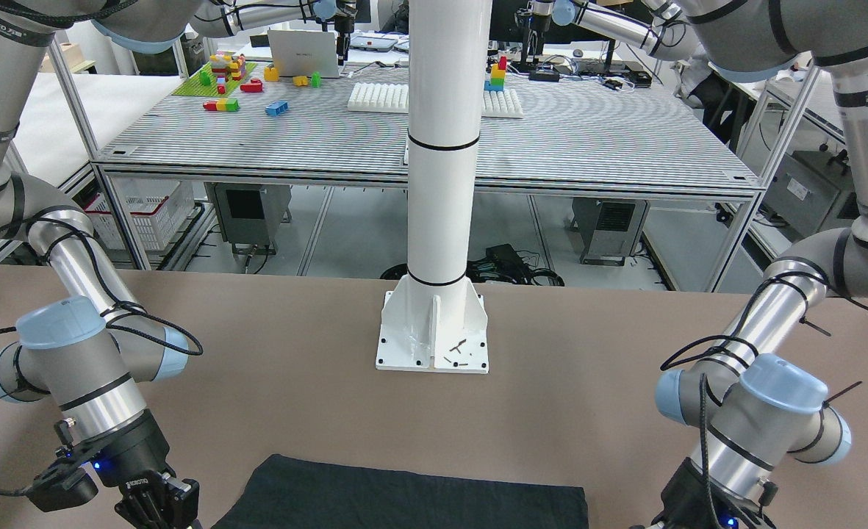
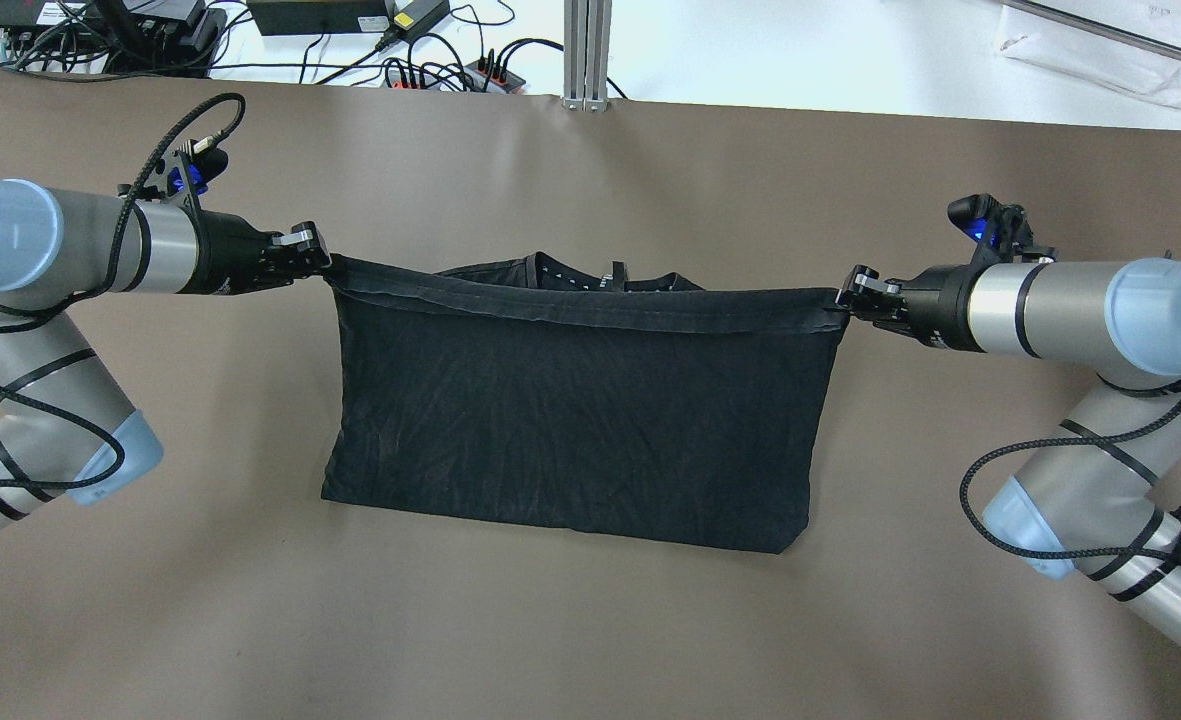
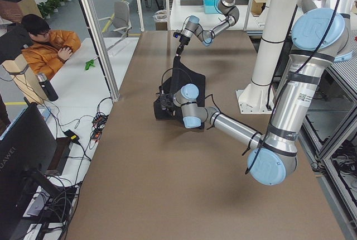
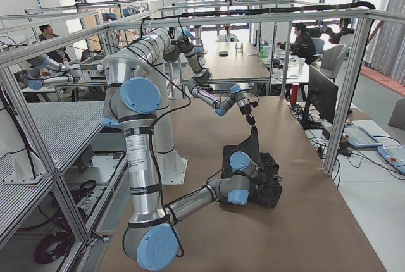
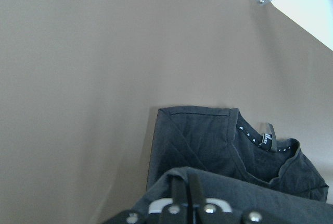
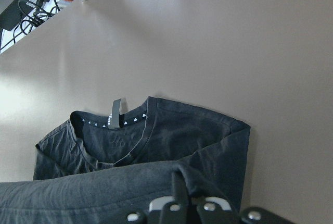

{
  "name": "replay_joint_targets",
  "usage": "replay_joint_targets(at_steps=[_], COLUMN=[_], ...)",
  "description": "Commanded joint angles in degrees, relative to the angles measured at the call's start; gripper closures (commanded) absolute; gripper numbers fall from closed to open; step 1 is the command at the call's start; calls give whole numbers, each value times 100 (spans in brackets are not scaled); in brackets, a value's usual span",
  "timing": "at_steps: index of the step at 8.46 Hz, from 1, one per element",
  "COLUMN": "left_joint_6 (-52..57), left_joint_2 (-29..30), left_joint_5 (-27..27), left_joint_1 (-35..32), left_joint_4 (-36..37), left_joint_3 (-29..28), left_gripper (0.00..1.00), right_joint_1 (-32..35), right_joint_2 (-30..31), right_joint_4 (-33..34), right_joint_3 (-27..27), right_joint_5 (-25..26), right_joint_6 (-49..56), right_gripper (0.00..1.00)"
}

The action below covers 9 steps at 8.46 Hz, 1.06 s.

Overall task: Fold clothes
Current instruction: 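Lower the folded hem onto the shirt and open both grippers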

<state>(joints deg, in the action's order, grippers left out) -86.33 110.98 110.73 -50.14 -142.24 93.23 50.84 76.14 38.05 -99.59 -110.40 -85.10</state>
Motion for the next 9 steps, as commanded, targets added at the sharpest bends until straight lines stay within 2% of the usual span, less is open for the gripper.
replay_joint_targets(at_steps=[1,6,7,8,9], left_joint_6=[19,-226,-270,-253,-244], left_joint_2=[82,319,302,249,231], left_joint_5=[-42,28,28,-7,-68], left_joint_1=[-14,-5,-5,-5,21], left_joint_4=[-23,3,-14,-40,-41], left_joint_3=[-252,-60,10,2,20], left_gripper=[100,100,95,34,6], right_joint_1=[110,93,84,92,92], right_joint_2=[-21,-275,-284,-276,-241], right_joint_4=[9,53,53,53,53], right_joint_3=[115,88,88,97,123], right_joint_5=[28,-8,-16,-8,-8], right_joint_6=[11,-112,-112,-103,-42], right_gripper=[100,99,69,7,6])
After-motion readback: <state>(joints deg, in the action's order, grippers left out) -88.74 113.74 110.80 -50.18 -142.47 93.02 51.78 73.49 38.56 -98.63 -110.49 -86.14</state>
